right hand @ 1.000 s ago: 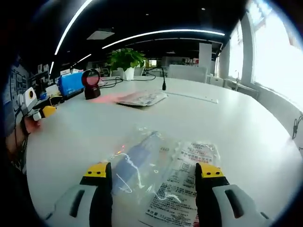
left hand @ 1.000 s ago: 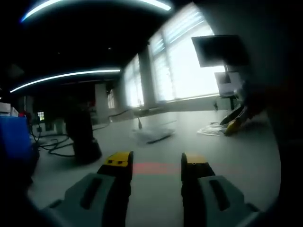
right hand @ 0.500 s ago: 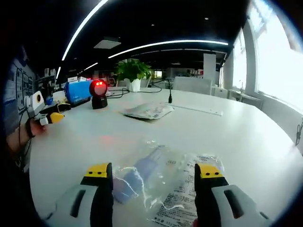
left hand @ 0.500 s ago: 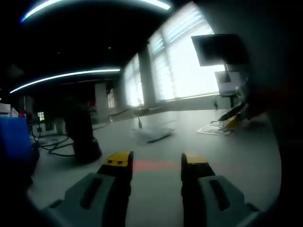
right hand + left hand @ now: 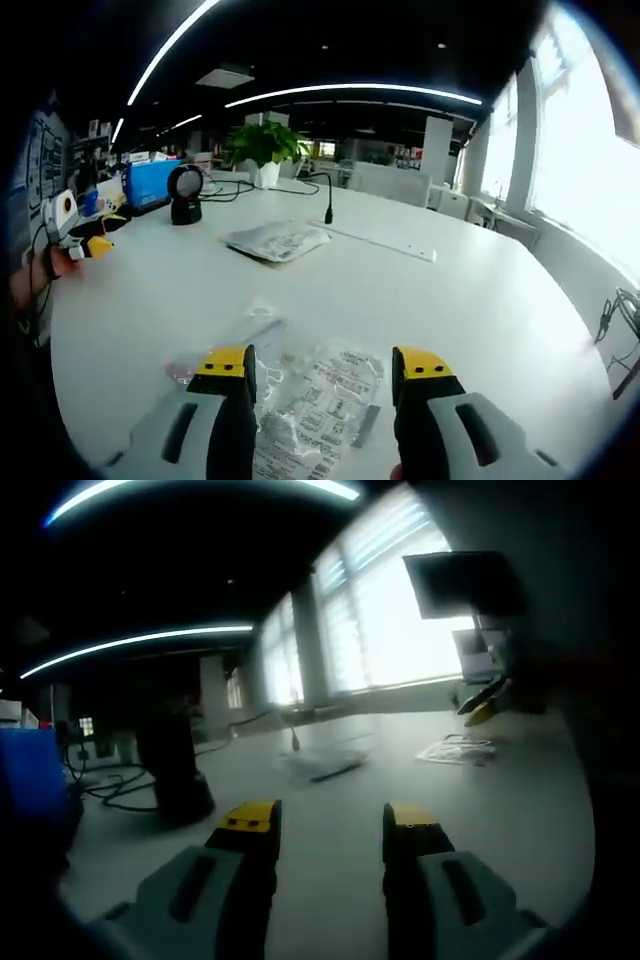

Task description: Clip sheet goods on table flip sheet goods clip sheet goods scan sheet goods put sheet goods back to table

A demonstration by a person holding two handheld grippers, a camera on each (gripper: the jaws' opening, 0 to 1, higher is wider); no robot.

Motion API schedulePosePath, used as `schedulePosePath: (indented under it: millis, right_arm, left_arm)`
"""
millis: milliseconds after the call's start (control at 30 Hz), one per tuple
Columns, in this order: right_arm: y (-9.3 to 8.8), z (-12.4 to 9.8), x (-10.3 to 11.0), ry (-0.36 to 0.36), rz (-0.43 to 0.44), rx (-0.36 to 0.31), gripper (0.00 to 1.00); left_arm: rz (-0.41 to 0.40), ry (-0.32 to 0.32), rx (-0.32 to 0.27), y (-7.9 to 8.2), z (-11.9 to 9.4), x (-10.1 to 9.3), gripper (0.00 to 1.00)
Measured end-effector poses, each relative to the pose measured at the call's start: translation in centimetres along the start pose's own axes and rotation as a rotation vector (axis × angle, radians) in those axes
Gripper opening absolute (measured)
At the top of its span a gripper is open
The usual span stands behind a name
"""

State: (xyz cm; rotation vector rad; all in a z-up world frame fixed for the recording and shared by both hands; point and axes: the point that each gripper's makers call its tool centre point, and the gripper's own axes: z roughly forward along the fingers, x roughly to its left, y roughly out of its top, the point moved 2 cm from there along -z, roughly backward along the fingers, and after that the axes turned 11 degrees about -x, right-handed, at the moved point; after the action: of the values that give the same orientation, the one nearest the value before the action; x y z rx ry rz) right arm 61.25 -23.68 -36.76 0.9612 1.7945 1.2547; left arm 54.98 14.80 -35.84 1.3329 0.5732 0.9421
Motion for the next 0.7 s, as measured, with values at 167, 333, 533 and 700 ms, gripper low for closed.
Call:
schedulePosePath:
  millis: [167, 333, 533, 700]
  right_arm:
    - [-1.0, 0.9, -2.0, 0.002, 0.085, 0.032, 0.34]
    - [-0.9, 1.6, -2.3, 0.023, 0.118, 0.010, 0.31]
    - [-2.2, 2.1, -3.2, 0.012, 0.084, 0.068, 0.31]
    - [-2.2, 2.3, -3.3, 0.015, 0.121, 0.061, 0.31]
  left_arm:
    - [-0.006, 0.004, -0.003, 0.0, 0.0, 0.1, 0.33]
    - [-0.004, 0.006, -0.004, 0.1, 0.0, 0.1, 0.33]
    - [-0.005, -0.001, -0.004, 0.1, 0.0, -0.1, 0.33]
    - [-0.012, 0.009, -0.016, 0.3, 0.0, 0.1, 0.33]
